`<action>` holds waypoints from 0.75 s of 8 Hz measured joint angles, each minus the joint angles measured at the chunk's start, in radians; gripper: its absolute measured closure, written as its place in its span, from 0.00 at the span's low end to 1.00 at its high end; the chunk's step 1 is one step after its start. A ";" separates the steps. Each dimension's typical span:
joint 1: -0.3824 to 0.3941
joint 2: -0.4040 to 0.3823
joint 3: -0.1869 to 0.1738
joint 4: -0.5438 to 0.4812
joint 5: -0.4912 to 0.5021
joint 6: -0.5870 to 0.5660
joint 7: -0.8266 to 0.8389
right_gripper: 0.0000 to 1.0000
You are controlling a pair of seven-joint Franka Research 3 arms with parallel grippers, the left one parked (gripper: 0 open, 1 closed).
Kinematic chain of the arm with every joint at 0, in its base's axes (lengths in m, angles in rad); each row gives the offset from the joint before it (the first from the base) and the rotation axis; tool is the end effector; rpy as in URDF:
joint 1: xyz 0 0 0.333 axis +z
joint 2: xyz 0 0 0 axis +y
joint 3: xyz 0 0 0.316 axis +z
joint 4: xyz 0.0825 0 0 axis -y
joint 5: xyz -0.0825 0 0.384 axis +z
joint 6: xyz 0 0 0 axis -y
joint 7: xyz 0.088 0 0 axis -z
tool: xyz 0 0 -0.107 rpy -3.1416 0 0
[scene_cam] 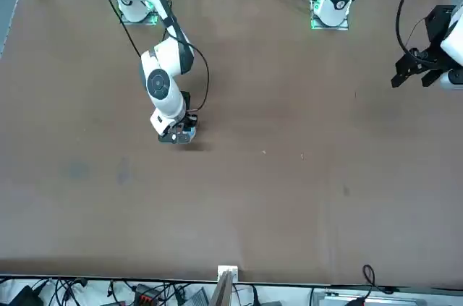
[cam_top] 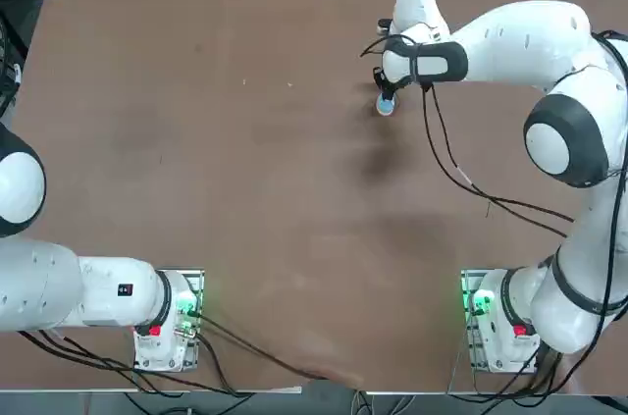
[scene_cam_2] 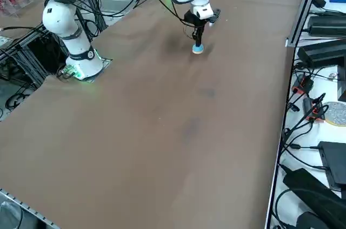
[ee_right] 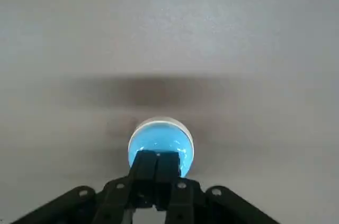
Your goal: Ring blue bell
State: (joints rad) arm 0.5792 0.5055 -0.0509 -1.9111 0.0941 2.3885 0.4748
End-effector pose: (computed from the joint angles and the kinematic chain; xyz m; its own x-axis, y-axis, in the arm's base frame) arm 0.5401 0.3178 0.2278 0.9991 -0.0096 -0.0422 -0.0105 -0.9997 -0.0208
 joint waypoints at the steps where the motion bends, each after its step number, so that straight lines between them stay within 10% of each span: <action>1: 0.000 0.000 0.000 0.000 0.000 0.000 0.000 0.99; 6: 0.000 -0.018 0.000 0.015 0.000 0.001 0.019 0.99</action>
State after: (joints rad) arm 0.5789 0.4871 -0.0513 -1.8958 0.0942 2.3896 0.4941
